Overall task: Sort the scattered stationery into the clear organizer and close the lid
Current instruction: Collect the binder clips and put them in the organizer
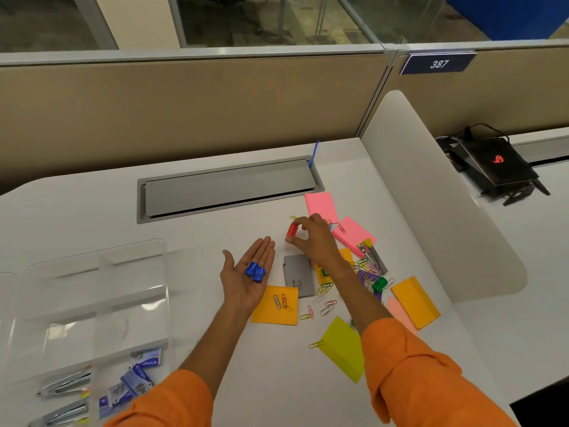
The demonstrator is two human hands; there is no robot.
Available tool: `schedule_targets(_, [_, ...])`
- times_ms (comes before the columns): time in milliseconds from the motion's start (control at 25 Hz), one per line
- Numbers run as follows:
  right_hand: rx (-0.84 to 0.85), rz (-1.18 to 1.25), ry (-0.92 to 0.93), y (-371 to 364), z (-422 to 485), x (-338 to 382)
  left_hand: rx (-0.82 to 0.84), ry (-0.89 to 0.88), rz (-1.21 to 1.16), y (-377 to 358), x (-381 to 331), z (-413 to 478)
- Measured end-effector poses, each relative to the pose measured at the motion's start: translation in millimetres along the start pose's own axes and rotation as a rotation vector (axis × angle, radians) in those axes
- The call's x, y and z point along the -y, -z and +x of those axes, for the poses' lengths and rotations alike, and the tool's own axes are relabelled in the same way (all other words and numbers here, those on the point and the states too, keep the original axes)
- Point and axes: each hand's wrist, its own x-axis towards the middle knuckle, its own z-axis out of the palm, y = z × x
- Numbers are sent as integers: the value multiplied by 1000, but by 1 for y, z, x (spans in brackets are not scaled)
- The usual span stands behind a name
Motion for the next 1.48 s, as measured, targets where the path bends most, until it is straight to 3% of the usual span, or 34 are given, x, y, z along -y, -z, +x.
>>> schedule_targets(120, [26,144,130,5,-20,17,-21,27,49,-5,7,-1])
schedule_targets(240, [155,10,216,5,-37,29,-58,84,122,-11,16,-3])
schedule_targets(400, [190,-230,243,9,-45,30,-89,126,189,-16,23,-8])
schedule_targets(560, [181,-218,251,18,-53,25,-44,158,175,-20,24,-14])
schedule_targets(760, [-13,17,115,63,-63,-11,12,163,106,-20,23,-16])
schedule_targets(1120, [-82,-39,-243,76,-108,-91,30,163,100,-19,39,-22])
schedule_targets(1480, [-130,-8,-285,41,-109,-86,31,166,135,-20,45,-27])
